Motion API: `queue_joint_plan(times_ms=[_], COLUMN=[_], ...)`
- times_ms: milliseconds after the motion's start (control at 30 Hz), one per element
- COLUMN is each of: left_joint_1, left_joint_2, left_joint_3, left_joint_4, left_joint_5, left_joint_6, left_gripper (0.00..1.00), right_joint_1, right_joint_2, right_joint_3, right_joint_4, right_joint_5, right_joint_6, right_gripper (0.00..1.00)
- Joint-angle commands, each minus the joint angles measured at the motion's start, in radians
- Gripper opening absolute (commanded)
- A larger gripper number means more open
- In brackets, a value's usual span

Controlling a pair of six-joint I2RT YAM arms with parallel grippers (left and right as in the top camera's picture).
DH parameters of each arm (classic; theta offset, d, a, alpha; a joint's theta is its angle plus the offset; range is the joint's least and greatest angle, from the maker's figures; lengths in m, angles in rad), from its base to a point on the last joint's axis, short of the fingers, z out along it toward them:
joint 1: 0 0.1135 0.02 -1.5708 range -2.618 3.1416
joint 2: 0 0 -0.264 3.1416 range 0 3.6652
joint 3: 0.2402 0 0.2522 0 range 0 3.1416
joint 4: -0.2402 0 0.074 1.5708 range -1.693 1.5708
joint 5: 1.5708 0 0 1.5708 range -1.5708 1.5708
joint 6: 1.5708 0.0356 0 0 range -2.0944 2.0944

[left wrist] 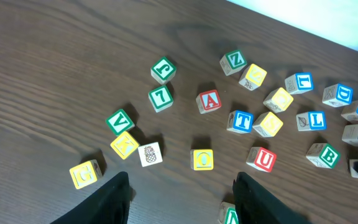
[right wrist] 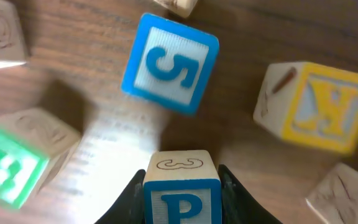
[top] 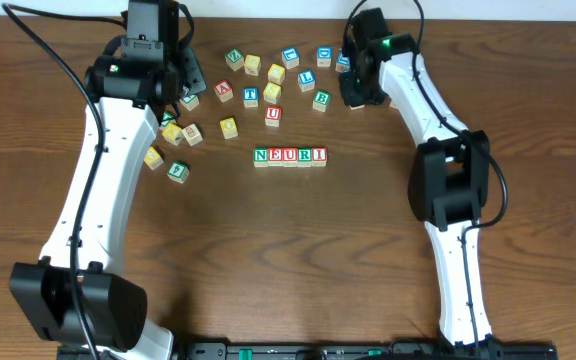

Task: Spell out NEURIPS
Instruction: 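Carry the blue P block and set it right of I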

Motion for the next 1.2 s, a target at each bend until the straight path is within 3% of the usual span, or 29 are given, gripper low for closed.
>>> queue_joint_plan(times_ms=[0, 233, 500, 933, 1167], left_joint_1=[0.002, 0.002, 0.002, 0.002, 0.002], left_joint_2=[0.008, 0.008, 0.008, 0.008, 0.008], left_joint_3=[0.005, 0.005, 0.005, 0.005, 0.005], left_joint_4=[0.001, 0.001, 0.002, 0.004, 0.004], left_joint_5=[0.005, 0.005, 0.005, 0.005, 0.005], left_joint_6=[0.013, 0.013, 0.013, 0.013, 0.013], left_gripper=[0.53, 0.53, 0.53, 0.53, 0.53], right_joint_1=[0.005, 0.013, 0.034, 0.109, 0.138], right_joint_2=[-0.159, -0.271, -0.253, -0.251, -0.251], right_joint_3=[0.002, 0.002, -0.019, -0.299, -0.343], right_joint_4=[-0.035, -0.206, -0.379, -0.261, -0.196], right_joint_5=[-0.023, -0.023, -0.023, -0.023, -0.023], right_joint_6=[0.052, 0.159, 0.198, 0.281, 0.288], right_gripper=[0.24, 0.22, 0.2, 0.2, 0.22])
